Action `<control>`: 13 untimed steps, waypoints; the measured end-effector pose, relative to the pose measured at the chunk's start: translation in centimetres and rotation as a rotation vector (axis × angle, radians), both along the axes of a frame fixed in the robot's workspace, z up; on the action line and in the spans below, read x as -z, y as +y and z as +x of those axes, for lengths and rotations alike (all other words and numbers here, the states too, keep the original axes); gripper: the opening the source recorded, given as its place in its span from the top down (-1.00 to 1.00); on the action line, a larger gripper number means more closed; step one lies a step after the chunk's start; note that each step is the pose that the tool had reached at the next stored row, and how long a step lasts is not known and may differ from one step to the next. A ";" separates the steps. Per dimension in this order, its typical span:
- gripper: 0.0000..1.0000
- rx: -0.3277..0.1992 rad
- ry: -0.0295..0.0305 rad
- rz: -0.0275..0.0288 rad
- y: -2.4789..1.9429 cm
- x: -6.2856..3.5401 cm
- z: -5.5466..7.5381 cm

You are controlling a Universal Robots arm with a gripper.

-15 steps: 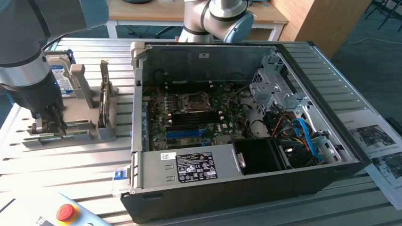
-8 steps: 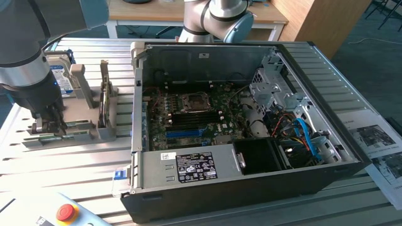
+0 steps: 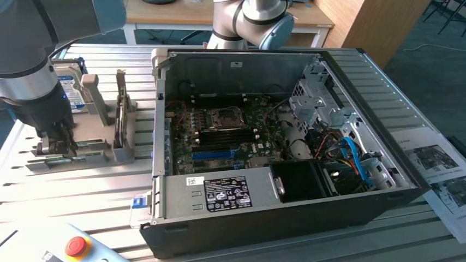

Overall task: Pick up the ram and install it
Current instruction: 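Pick up the ram and move it above insertion slot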

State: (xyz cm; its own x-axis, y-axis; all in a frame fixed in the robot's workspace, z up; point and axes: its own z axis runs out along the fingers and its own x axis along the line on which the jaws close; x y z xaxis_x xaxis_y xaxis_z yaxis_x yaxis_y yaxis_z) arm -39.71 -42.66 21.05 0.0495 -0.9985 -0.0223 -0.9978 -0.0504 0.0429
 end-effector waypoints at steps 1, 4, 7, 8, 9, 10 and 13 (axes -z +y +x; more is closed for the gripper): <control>0.53 0.000 0.0000 -0.0001 0.00 0.00 0.0; 0.53 0.000 -0.0001 0.0001 0.00 0.07 0.0; 0.53 0.000 0.0001 0.0000 0.00 0.08 0.0; 0.53 0.000 0.0001 -0.0001 0.00 0.08 0.0; 0.53 0.000 0.0001 -0.0001 0.00 0.08 0.0; 0.53 0.000 0.0000 0.0000 0.00 0.09 0.0; 0.53 0.000 0.0002 0.0000 -0.01 0.09 0.3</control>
